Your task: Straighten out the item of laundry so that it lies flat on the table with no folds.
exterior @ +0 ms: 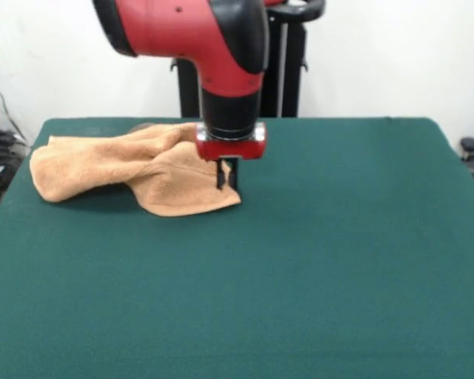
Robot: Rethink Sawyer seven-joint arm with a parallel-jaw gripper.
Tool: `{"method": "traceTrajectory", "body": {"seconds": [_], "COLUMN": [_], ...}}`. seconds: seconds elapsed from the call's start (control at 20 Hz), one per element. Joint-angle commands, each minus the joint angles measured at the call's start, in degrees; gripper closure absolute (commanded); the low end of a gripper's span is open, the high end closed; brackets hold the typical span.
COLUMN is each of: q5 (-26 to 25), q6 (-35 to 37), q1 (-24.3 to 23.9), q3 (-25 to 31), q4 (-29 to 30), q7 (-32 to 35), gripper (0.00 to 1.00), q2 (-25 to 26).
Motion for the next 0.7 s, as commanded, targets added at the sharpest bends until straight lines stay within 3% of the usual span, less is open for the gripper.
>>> {"method": "traceTrajectory", "body": {"seconds": [0.05, 0.7], "q5": [5.4, 14.9], "q6": [-3.3, -5.9], "q1": [5.5, 13.8], "q3": [6.1, 3.0], "q4": [-3.2, -5.1], "q7": [11.4, 17.2], "gripper": [1.0, 1.0], "q2": [6.2, 8.0]}}
